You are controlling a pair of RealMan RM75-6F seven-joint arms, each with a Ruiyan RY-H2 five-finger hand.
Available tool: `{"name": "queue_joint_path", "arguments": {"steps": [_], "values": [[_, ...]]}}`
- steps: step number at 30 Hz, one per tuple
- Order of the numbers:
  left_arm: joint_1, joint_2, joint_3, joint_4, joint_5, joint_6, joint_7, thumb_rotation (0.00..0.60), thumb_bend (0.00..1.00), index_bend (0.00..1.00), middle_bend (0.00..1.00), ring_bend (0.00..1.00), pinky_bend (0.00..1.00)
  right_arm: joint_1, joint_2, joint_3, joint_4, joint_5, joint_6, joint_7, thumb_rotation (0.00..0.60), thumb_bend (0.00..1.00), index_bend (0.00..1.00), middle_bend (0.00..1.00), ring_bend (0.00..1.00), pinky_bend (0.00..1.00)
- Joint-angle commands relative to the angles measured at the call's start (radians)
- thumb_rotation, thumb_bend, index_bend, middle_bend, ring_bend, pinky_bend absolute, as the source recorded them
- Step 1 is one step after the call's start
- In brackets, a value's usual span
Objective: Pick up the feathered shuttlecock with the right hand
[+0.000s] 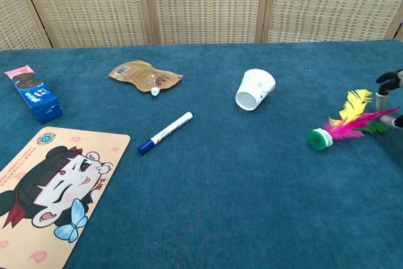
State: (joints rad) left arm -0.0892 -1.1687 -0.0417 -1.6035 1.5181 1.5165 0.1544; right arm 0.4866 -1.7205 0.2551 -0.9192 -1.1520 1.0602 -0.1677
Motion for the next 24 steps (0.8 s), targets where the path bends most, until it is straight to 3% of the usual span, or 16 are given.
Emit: {"name": "queue_joint_path", "arguments": {"steps": [1, 15, 24], "values": [[0.0, 0.0, 0.0, 0.0, 0.0, 0.0, 0.0, 0.6, 0.15, 0.0, 0.0, 0.0, 0.0, 0.001, -0.001, 0.0, 0.0, 0.003, -0.002, -0.004, 0.6, 0.4, 0.54, 0.13, 0.0, 0.05], [0.0, 0.002, 0.001, 0.0, 0.002, 0.0, -0.004, 0.6, 0.15, 0.0, 0.0, 0.0, 0.0, 0.007, 0.003, 0.008, 0.005, 0.019, -0.015, -0.012, 0.6, 0.43, 0.58, 0.16, 0.0, 0.05], [0.0, 0.003, 0.001, -0.002, 0.006, 0.002, -0.005, 0.6, 0.15, 0.0, 0.0, 0.0, 0.0, 0.007, 0.04, 0.016, -0.065, 0.002, 0.028, -0.036, 0.6, 0.43, 0.58, 0.16, 0.0, 0.05]]}}
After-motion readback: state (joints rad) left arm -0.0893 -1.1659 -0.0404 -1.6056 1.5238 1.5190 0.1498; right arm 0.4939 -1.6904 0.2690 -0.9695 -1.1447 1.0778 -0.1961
